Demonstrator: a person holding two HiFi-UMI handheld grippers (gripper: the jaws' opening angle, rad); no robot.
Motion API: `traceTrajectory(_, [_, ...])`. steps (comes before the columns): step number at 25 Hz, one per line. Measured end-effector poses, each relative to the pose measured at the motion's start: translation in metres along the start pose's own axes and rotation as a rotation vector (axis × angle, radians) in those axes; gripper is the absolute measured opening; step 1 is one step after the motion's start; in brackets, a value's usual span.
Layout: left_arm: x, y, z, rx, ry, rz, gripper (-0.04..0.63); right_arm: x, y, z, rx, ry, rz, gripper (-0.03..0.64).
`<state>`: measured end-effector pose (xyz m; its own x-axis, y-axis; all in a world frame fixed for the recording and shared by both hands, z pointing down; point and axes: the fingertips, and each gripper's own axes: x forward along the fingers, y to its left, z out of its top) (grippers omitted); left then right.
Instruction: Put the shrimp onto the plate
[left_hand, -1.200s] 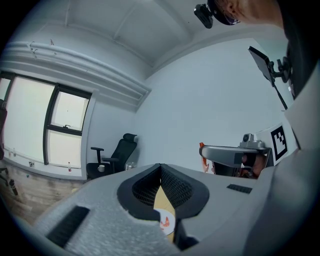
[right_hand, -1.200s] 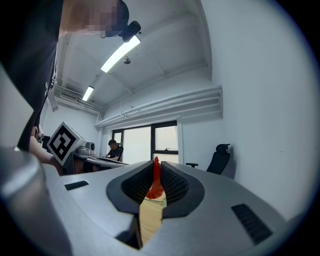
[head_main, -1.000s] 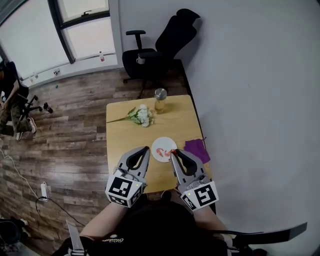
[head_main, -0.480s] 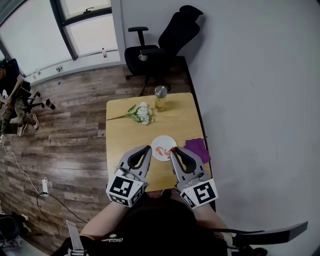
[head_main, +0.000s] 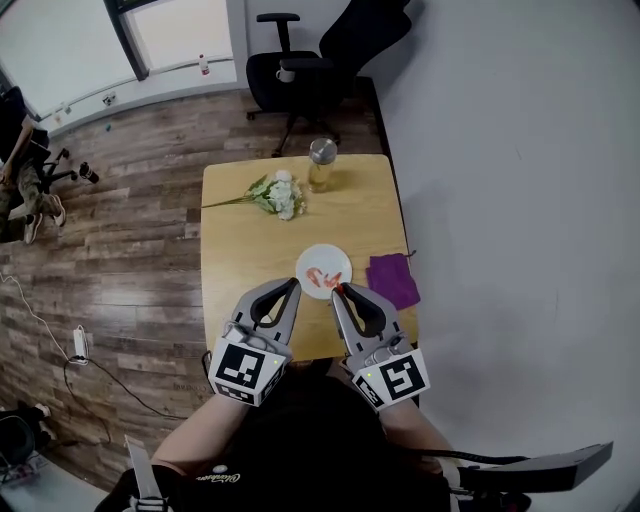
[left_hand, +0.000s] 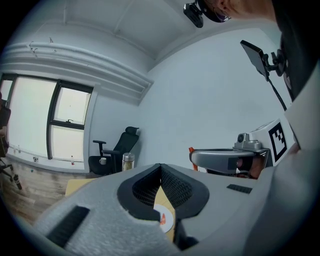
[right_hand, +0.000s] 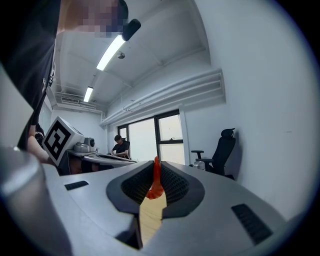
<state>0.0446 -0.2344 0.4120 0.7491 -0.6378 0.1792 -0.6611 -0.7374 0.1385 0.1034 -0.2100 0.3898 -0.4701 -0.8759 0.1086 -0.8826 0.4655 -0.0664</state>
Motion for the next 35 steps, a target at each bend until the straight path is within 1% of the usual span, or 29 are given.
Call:
traceTrajectory(3, [0.004, -0.001, -0.015, -0.023, 0.027, -0.009, 0.004, 0.002, -0.002, -0.013, 0.014, 0.027, 0.001, 0.043])
traceTrajectory(8, [0.012, -0.001, -0.035, -0.028, 0.064, -0.025, 0.003, 0.007, -0.006, -0.028, 0.025, 0.058, 0.009, 0.043])
traceTrajectory(15, [0.016, 0.004, -0.046, -0.04, 0.084, -0.019, 0.003, 0.019, -0.011, -0.053, 0.021, 0.117, 0.023, 0.042])
traceTrajectory(20, [0.017, 0.006, -0.058, -0.058, 0.1, -0.018, 0.003, 0.034, -0.027, -0.075, -0.034, 0.179, 0.033, 0.043])
traceTrajectory(28, [0.021, 0.015, -0.065, -0.068, 0.106, -0.002, 0.003, 0.067, -0.052, -0.135, -0.165, 0.355, 0.075, 0.043])
traceTrajectory(35, [0.024, 0.019, -0.066, -0.071, 0.107, 0.0, 0.003, 0.089, -0.064, -0.175, -0.282, 0.483, 0.127, 0.043])
